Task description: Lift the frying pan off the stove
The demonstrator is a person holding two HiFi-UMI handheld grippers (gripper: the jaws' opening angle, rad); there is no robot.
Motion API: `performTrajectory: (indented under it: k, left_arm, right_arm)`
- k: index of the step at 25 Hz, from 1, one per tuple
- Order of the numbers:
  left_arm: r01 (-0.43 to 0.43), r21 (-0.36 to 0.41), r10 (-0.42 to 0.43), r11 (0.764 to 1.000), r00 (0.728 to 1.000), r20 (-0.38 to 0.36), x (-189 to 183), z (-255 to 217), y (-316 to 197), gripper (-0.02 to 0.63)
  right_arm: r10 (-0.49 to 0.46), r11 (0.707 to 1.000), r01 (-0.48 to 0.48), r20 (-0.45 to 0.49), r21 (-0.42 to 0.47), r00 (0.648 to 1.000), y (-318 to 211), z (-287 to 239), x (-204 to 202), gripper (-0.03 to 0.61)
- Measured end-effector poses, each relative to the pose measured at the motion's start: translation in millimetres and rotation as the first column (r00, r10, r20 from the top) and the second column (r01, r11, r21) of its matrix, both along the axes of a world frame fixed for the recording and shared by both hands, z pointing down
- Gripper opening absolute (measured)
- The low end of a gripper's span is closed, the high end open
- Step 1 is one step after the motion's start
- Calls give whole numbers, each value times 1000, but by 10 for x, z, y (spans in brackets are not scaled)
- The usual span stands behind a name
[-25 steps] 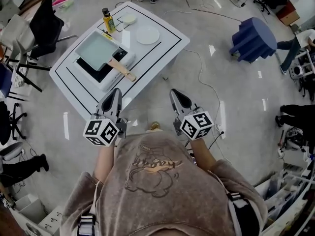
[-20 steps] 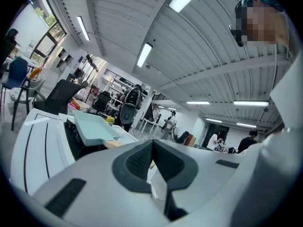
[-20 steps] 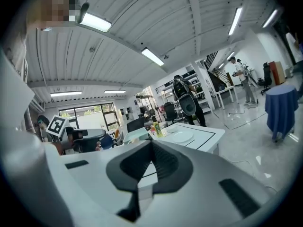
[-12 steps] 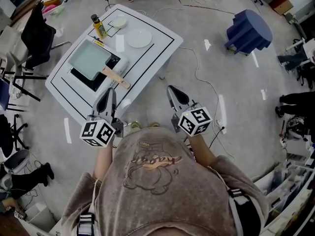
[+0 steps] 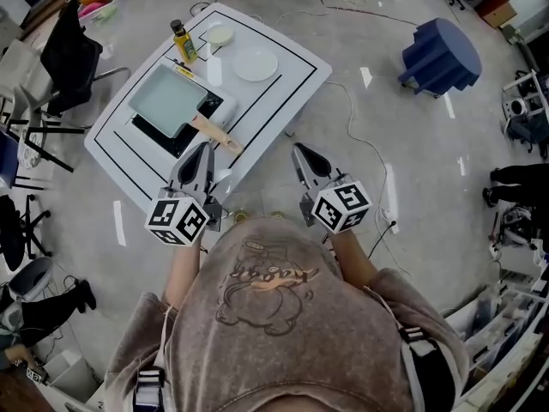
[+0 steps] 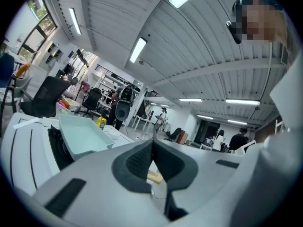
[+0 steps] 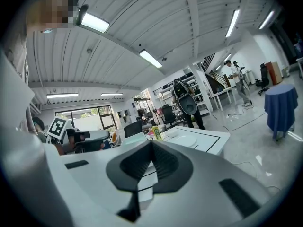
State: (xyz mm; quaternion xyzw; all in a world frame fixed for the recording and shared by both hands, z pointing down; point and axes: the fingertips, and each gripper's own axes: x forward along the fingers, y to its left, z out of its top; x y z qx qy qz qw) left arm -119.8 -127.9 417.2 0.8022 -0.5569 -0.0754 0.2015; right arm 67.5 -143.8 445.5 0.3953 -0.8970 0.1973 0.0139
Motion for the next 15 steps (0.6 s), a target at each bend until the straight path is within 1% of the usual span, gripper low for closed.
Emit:
performTrajectory:
  k: [5, 6, 8, 10, 15]
  left_arm:
    - [10, -9, -10, 1000, 1000, -5, -86, 31, -1, 9]
    - [12, -12, -13, 1000, 1000, -12, -101, 42, -3, 20]
    - [11, -19, -11, 1000, 1000, -25, -121, 64, -8, 75]
    - [6, -26, -7, 1000, 999, -34, -136, 75, -12, 98]
    - [-14, -59, 9, 998, 997, -77, -163, 139, -33, 212]
  right_arm:
    - [-4, 1000, 4, 2, 0, 1000, -16, -19, -89, -2]
    - [-4, 1000, 4, 1, 0, 1000, -26, -18, -105, -2]
    - [-6, 1000, 6, -1, 0, 1000, -39, -17, -139, -2]
    - [-9, 1000, 9, -4, -1, 1000, -37, -4, -171, -2]
    - [-16, 1000, 16, -12, -13, 1000, -13, 46, -231, -2]
